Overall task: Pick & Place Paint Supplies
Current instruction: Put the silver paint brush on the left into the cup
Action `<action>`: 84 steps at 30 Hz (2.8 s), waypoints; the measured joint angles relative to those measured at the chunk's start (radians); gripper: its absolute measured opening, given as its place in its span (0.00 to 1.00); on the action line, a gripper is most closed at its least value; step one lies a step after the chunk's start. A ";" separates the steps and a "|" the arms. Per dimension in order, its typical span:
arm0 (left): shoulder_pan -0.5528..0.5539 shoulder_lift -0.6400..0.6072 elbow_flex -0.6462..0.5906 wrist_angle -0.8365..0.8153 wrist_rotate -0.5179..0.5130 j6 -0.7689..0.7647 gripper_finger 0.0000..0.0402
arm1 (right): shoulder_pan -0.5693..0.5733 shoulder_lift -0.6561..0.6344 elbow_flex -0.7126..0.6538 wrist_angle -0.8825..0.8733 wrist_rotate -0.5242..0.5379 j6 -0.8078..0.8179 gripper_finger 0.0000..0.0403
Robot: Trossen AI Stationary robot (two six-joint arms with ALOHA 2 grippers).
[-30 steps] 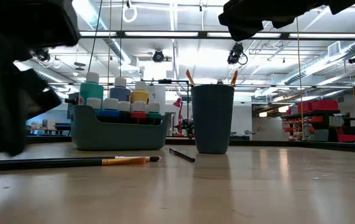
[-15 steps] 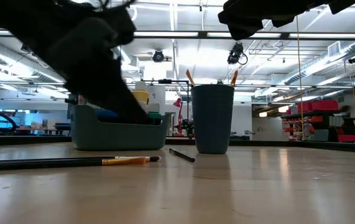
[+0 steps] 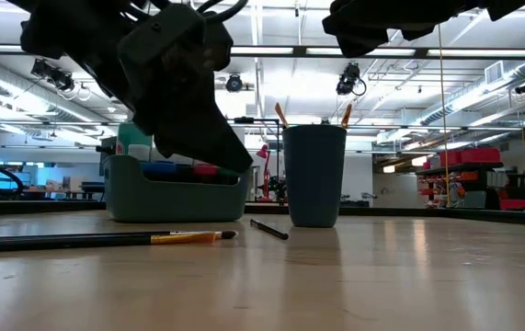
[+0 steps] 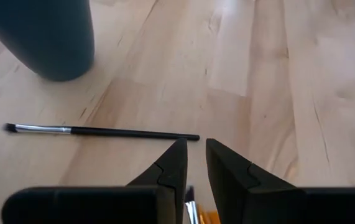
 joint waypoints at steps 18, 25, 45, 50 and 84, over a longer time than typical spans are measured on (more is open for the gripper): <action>-0.009 0.049 0.000 0.037 -0.002 0.025 0.16 | 0.000 0.000 0.000 0.000 0.000 0.001 0.27; -0.010 0.146 0.002 0.075 0.032 0.054 0.16 | 0.000 0.000 0.000 0.000 0.000 0.003 0.27; -0.017 0.144 0.005 0.007 0.006 0.074 0.02 | 0.000 0.000 0.000 0.000 0.000 0.002 0.27; -0.017 0.144 0.004 0.022 -0.003 0.083 0.02 | 0.000 0.000 0.000 0.000 0.000 0.001 0.27; 0.061 -0.047 0.153 0.712 -0.081 0.761 0.01 | 0.037 -0.279 0.000 -0.392 0.212 0.119 0.27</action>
